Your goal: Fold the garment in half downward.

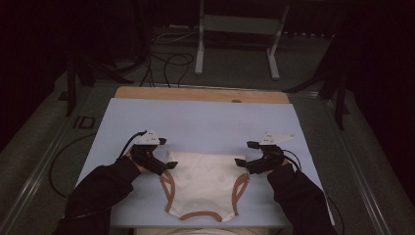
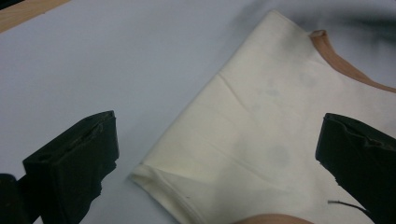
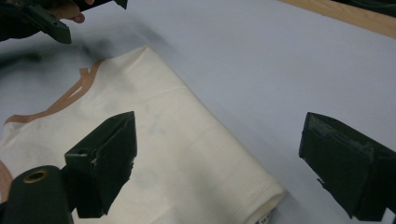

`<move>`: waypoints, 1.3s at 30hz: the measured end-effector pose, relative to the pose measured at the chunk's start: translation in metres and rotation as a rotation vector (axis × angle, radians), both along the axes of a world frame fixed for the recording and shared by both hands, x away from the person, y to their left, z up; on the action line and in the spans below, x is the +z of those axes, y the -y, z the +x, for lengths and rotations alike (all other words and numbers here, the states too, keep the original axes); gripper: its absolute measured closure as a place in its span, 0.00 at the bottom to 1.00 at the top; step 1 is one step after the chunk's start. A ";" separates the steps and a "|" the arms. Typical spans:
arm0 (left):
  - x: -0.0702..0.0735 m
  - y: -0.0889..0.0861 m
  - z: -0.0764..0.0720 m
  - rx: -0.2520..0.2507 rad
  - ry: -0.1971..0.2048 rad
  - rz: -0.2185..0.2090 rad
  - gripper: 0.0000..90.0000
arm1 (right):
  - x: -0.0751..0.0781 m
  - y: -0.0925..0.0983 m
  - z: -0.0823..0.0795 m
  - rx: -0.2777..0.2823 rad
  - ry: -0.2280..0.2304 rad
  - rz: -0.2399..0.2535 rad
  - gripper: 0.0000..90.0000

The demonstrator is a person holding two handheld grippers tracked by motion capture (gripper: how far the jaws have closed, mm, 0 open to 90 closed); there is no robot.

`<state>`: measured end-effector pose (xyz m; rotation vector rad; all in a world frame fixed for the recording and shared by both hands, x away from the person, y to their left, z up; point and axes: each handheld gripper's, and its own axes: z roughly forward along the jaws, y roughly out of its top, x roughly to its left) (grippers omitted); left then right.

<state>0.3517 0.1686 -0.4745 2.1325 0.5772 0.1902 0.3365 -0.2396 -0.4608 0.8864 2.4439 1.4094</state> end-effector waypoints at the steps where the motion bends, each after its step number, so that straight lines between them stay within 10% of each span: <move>1: 0.000 0.000 0.000 0.000 0.000 0.000 0.00 | 0.000 0.000 0.000 0.000 0.000 0.000 0.12; 14: -0.024 0.001 0.023 0.063 -0.067 0.048 0.00 | -0.026 0.006 0.026 -0.030 -0.049 -0.039 0.12; 24: -0.038 -0.004 0.028 0.078 -0.088 0.090 0.18 | -0.046 0.008 0.034 -0.064 -0.127 -0.099 0.16; 39: -0.049 -0.005 0.032 0.079 -0.117 0.096 0.55 | -0.055 0.006 0.035 -0.026 -0.166 -0.161 0.60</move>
